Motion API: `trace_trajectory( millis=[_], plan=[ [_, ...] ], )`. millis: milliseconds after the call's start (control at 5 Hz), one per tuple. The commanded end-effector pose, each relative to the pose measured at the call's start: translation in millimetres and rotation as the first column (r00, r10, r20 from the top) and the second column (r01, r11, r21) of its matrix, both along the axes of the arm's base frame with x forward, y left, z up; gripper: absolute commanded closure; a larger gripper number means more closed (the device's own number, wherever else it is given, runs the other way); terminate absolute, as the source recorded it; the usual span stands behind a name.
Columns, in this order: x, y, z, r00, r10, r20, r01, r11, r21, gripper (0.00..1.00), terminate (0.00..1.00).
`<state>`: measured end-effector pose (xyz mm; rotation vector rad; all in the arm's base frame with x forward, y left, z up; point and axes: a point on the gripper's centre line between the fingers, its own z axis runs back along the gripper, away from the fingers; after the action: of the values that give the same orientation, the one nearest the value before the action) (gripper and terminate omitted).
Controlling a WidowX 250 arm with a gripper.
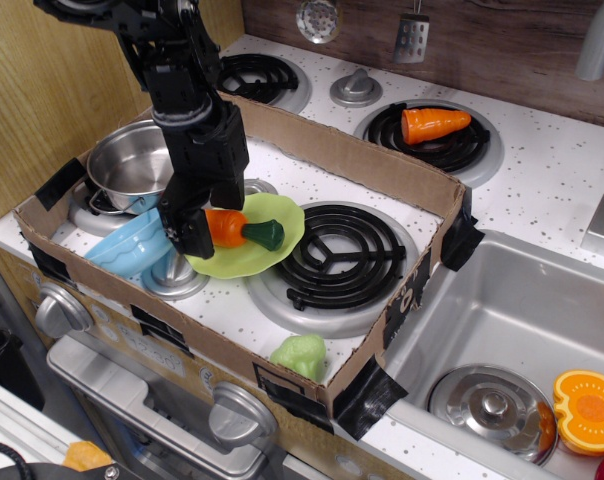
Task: Take carrot off plate
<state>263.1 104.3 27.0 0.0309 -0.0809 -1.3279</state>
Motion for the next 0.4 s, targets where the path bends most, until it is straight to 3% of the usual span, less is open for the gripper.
trace_trajectory(
  millis=[0,200],
  plan=[
    [11.2,-3.5,6.5,0.999,0.025,0.039,-0.025,1.0,-0.006,1.0,0.0],
    [12.8,-4.7,7.4,0.999,0.015,0.033,-0.014,1.0,-0.016,1.0,0.0]
  ],
)
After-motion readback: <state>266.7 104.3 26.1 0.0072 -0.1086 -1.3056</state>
